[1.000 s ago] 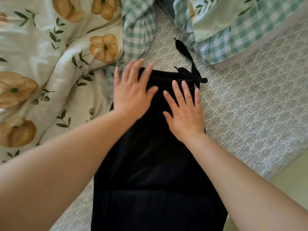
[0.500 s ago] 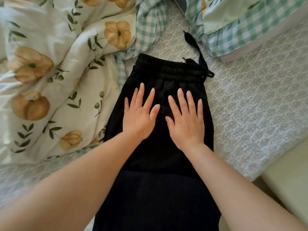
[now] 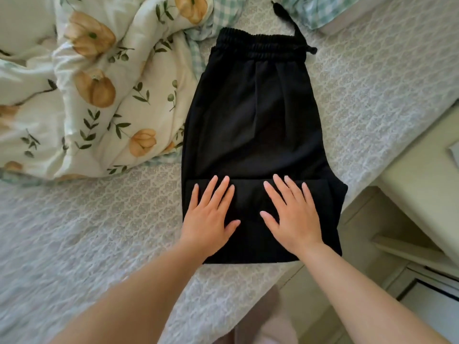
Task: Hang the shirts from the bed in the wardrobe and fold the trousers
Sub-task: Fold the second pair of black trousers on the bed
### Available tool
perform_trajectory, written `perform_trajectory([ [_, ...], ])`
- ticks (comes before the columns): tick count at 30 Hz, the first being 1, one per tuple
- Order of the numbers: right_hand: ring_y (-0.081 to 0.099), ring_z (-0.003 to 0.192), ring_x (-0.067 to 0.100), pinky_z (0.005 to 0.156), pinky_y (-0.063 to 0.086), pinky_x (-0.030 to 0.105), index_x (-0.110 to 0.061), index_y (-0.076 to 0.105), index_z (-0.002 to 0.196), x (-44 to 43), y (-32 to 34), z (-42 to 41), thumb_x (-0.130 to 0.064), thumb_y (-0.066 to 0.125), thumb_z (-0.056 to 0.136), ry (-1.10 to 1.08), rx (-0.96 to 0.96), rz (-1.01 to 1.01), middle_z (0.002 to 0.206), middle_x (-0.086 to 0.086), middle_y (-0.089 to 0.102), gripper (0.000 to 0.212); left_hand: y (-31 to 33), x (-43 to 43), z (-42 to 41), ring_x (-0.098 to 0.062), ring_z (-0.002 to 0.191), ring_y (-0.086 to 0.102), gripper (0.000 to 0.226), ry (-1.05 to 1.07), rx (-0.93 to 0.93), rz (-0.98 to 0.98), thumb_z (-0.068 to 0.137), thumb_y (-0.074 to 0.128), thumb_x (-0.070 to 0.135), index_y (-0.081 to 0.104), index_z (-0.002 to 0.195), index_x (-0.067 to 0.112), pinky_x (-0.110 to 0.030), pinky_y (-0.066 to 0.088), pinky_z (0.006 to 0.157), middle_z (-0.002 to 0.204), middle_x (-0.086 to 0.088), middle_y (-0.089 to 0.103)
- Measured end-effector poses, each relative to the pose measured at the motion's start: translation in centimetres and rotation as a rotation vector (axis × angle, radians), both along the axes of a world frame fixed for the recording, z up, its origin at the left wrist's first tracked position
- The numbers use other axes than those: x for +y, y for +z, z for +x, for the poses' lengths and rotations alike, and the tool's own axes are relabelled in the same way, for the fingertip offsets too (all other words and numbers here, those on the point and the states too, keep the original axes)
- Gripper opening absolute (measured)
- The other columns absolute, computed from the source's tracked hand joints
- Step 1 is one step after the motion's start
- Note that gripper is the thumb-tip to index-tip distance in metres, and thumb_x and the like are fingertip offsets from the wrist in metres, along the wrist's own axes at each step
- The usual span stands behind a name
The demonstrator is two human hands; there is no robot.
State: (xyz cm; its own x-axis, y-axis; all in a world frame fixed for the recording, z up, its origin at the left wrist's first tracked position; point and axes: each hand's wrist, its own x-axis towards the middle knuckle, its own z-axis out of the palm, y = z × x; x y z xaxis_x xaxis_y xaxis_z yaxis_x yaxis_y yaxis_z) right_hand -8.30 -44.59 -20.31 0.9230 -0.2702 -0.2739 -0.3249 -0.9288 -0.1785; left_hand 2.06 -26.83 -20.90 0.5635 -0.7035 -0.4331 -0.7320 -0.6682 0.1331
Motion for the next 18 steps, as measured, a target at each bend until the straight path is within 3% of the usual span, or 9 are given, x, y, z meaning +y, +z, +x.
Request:
perform_trajectory([
  [2,0.015,0.144,0.024,0.114,0.009,0.049,-0.023,0.029,0.146,1.0,0.1,-2.8,-0.061,0.047,0.083,0.026,0.113,-0.011,0.155,0.005,0.022,0.076,0.2,2.3,-1.1,-0.015,0.13,-0.045,0.095,-0.033,0.055,0.048,0.083,0.036,0.071,-0.014,0.149,0.024,-0.046,-0.021,0.111,0.152,0.004,-0.032],
  [5,-0.018,0.142,0.017,0.114,-0.009,0.047,-0.026,-0.005,0.146,0.8,-0.6,-5.9,-0.078,0.035,0.075,0.076,0.257,-0.073,0.154,-0.001,-0.017,0.096,0.1,4.3,-1.7,-0.019,0.128,-0.048,0.117,-0.09,0.082,0.138,0.073,0.049,0.076,-0.032,0.139,0.023,-0.05,-0.019,0.111,0.137,-0.001,-0.054],
  [7,-0.021,0.14,0.018,0.114,-0.01,0.047,-0.024,-0.01,0.144,0.6,-0.8,-7.3,-0.079,0.041,0.072,0.119,0.283,-0.106,0.152,0.001,-0.021,0.104,-0.1,5.1,-2.1,-0.024,0.129,-0.047,0.12,-0.128,0.07,0.191,0.073,0.05,0.075,-0.036,0.137,0.021,-0.054,-0.015,0.112,0.134,-0.008,-0.056],
  [9,-0.024,0.139,0.019,0.113,-0.011,0.046,-0.021,-0.014,0.144,0.4,-0.6,-8.3,-0.067,0.052,0.077,0.159,0.338,-0.126,0.15,0.005,-0.025,0.105,-0.3,5.7,-2.4,-0.028,0.13,-0.046,0.118,-0.147,0.043,0.212,0.075,0.048,0.075,-0.037,0.136,0.02,-0.055,-0.013,0.113,0.134,-0.013,-0.054],
  [12,-0.03,0.136,0.022,0.112,-0.012,0.043,-0.017,-0.016,0.147,-0.4,-0.4,-9.5,-0.018,0.051,0.086,0.197,0.358,-0.209,0.146,0.009,-0.035,0.091,-0.4,6.4,-3.2,-0.029,0.134,-0.04,0.103,-0.14,-0.005,0.197,0.084,0.039,0.07,-0.027,0.144,0.019,-0.055,-0.011,0.114,0.145,-0.013,-0.042],
  [13,-0.024,0.14,0.023,0.114,-0.009,0.042,-0.017,-0.013,0.148,-0.7,-0.2,-9.7,-0.011,0.05,0.085,0.199,0.343,-0.228,0.149,0.008,-0.03,0.09,-0.3,6.7,-3.5,-0.028,0.135,-0.037,0.097,-0.123,-0.012,0.184,0.087,0.038,0.065,-0.022,0.146,0.02,-0.055,-0.009,0.114,0.15,-0.012,-0.035],
  [15,0.007,0.146,0.025,0.115,0.008,0.046,-0.018,0.012,0.15,-1.3,0.5,-9.9,-0.012,0.065,0.078,0.145,0.267,-0.236,0.158,0.006,0.004,0.09,-0.1,7.2,-4.0,-0.022,0.138,-0.032,0.088,-0.086,-0.026,0.144,0.09,0.041,0.056,-0.013,0.149,0.02,-0.054,-0.01,0.114,0.157,-0.008,-0.02],
  [17,0.041,0.133,0.029,0.107,0.028,0.053,-0.013,0.049,0.136,-2.2,1.1,-10.2,-0.008,0.081,0.06,0.042,0.152,-0.199,0.144,0.008,0.044,0.083,0.3,7.5,-4.4,-0.016,0.141,-0.023,0.081,-0.036,-0.017,0.081,0.09,0.047,0.048,0.0,0.152,0.022,-0.051,-0.013,0.114,0.16,-0.002,-0.005],
  [18,0.049,0.126,0.031,0.103,0.033,0.055,-0.01,0.058,0.127,-2.6,1.2,-10.5,-0.003,0.083,0.054,0.007,0.098,-0.181,0.135,0.009,0.054,0.077,0.4,7.7,-4.6,-0.015,0.143,-0.016,0.078,0.001,-0.003,0.047,0.09,0.05,0.045,0.008,0.152,0.024,-0.05,-0.012,0.114,0.16,0.001,0.002],
])
